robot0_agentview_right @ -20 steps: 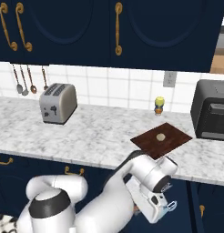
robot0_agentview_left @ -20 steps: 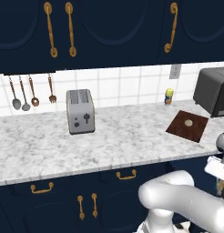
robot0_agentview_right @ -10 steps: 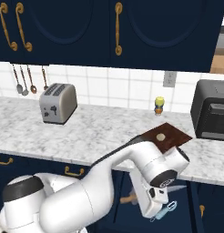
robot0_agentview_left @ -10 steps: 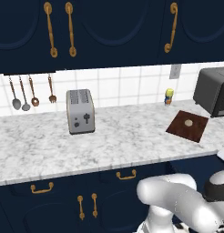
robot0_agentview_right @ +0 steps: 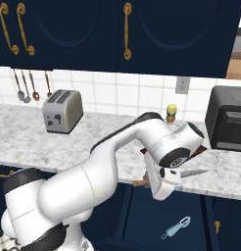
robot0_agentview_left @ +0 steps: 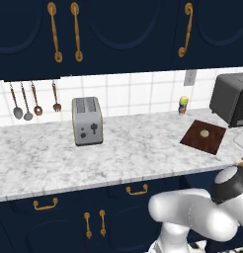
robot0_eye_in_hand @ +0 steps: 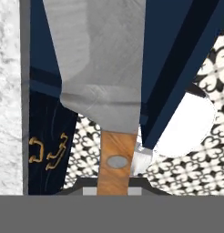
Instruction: Place the appropriate cutting tool for cutting the garlic skin on the cutting board.
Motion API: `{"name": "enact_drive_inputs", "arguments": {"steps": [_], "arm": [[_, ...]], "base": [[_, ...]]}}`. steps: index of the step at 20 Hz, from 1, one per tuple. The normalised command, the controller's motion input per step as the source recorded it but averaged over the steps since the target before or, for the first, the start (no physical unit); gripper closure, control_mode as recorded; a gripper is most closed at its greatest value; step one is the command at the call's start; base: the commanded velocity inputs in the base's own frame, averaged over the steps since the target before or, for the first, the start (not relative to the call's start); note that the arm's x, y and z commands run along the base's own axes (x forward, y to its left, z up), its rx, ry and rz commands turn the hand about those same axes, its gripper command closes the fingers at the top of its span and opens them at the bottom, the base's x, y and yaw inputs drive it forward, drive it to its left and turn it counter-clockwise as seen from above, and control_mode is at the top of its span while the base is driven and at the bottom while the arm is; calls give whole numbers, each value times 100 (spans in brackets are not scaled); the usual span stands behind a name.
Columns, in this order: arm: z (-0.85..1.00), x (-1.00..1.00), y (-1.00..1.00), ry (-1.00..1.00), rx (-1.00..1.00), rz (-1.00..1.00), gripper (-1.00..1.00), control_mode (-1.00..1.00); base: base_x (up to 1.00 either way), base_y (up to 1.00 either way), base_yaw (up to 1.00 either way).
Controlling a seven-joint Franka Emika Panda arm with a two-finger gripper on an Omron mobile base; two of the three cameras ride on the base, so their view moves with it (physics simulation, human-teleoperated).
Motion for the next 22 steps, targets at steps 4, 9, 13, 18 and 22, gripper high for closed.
{"name": "enact_drive_inputs", "arguments": {"steps": [4,9,13,18,22], "arm": [[19,77,-40,0,0,0,100,-100],[-5,80,-11,0,0,1,100,-100],[-3,85,-15,0,0,4,100,-100],[-11,82,-22,0,0,5,100,-100],[-36,69,-12,0,0,5,100,-100]], "base": [[0,0,0],[0,0,0],[0,0,0],[0,0,0],[0,0,0]]}}
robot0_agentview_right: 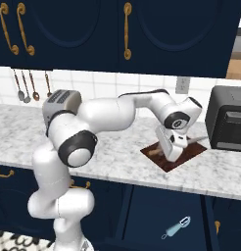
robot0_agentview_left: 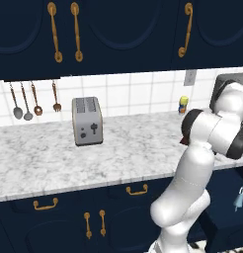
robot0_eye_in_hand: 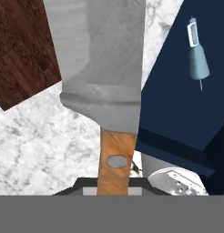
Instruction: Place the appropriate cutting tool for cutting the garlic skin on the cutting board.
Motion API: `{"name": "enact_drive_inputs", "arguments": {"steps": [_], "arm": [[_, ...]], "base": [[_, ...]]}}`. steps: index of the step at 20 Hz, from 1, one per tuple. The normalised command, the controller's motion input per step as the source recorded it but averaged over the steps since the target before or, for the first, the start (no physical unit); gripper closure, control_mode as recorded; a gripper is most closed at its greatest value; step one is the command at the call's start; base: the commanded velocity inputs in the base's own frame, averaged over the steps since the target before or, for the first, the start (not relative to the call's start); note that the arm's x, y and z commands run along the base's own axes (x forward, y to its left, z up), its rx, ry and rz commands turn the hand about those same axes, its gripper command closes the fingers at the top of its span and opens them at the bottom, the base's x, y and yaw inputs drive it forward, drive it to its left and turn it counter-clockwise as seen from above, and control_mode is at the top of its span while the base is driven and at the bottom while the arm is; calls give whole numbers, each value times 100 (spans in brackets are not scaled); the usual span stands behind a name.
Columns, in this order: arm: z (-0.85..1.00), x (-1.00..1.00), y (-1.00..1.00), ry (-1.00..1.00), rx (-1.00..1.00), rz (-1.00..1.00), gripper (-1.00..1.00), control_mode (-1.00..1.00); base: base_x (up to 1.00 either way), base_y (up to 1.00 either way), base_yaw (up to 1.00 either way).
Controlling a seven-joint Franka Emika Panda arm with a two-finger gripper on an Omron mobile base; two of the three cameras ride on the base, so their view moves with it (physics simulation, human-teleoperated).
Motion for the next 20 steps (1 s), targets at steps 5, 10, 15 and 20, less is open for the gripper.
{"name": "enact_drive_inputs", "arguments": {"steps": [5,10,15,20], "arm": [[-37,63,-23,0,0,5,100,-100],[-30,59,-25,0,3,3,100,-100],[-50,49,2,0,1,1,100,-100],[-67,34,14,0,0,0,100,-100]], "base": [[0,0,0],[0,0,0],[0,0,0],[0,0,0]]}}
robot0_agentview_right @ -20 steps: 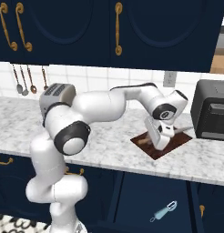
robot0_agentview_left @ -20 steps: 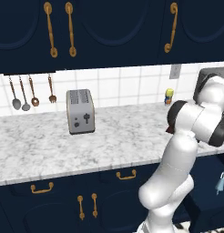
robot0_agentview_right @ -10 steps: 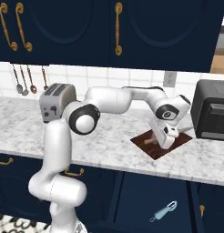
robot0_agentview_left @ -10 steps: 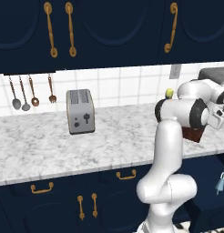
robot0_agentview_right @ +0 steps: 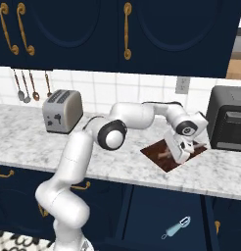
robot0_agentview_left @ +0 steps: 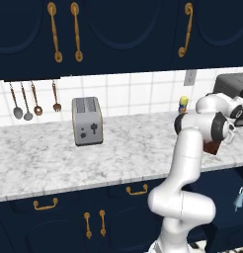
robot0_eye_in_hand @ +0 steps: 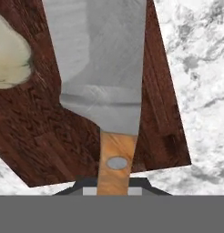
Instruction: Place the appropriate cutting tool for cutting the garlic skin on the cutting board.
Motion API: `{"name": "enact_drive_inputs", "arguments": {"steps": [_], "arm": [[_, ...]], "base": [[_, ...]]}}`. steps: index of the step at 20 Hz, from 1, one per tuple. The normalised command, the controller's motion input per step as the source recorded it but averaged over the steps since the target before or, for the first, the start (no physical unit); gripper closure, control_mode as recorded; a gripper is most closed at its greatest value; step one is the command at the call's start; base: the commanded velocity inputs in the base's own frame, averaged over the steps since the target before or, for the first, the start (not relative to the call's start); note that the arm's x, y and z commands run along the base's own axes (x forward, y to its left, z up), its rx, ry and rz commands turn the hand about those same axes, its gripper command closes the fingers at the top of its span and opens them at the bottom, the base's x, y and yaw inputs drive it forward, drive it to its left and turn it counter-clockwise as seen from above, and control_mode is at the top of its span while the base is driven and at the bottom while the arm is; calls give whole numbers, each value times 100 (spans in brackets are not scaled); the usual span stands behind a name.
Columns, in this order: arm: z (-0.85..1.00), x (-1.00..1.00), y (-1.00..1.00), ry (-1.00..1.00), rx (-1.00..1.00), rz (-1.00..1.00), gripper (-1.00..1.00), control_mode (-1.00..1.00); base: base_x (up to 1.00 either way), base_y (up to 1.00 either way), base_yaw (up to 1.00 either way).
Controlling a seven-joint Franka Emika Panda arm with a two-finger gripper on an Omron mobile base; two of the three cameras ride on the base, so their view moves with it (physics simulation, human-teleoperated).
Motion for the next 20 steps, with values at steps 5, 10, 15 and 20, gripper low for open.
{"name": "enact_drive_inputs", "arguments": {"steps": [5,10,15,20], "arm": [[-70,11,30,0,0,0,100,-100],[-54,11,31,0,0,0,-100,-100],[5,-23,16,0,0,0,-100,-100],[51,-95,23,-2,0,1,-100,-100]], "base": [[0,0,0],[0,0,0],[0,0,0],[0,0,0]]}}
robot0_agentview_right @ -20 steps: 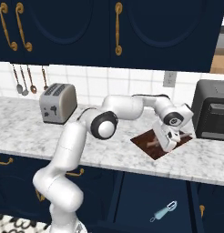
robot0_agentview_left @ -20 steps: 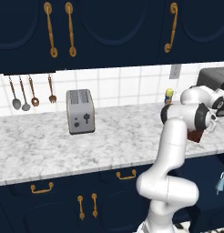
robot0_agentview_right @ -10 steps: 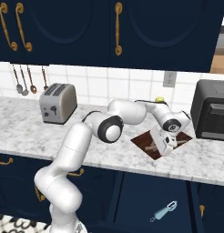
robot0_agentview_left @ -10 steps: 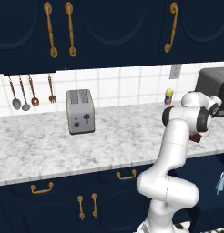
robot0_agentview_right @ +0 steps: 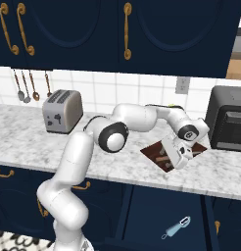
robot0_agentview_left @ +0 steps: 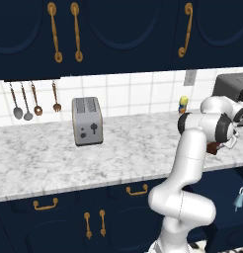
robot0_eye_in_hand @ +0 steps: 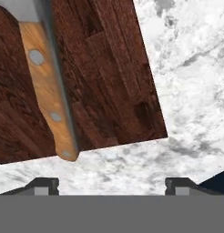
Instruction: Place the appropriate cutting tool for cutting the garlic skin on the cutting board.
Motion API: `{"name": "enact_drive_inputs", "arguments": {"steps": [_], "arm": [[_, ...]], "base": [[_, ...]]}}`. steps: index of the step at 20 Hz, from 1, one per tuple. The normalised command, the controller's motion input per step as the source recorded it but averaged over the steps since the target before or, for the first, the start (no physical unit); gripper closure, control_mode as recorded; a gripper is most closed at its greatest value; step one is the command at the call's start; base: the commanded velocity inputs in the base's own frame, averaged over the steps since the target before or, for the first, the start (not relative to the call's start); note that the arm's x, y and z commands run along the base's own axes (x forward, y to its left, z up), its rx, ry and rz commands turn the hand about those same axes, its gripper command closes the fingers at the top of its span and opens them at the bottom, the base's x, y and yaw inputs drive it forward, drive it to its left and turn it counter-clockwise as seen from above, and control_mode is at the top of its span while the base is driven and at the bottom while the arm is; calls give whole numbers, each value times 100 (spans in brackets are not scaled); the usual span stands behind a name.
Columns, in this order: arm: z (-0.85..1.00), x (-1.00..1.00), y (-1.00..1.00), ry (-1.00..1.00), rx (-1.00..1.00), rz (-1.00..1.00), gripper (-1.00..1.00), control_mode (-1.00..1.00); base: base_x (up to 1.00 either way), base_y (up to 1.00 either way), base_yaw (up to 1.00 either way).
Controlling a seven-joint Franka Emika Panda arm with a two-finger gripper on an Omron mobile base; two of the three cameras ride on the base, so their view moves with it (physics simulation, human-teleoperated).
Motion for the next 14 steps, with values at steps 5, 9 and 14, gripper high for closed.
{"name": "enact_drive_inputs", "arguments": {"steps": [5,9,14], "arm": [[59,-84,63,-1,-9,5,-100,-100],[50,-77,81,-3,-12,5,-100,-100],[17,-78,99,-6,-15,3,-100,-100]], "base": [[0,0,0],[0,0,0],[0,0,0]]}}
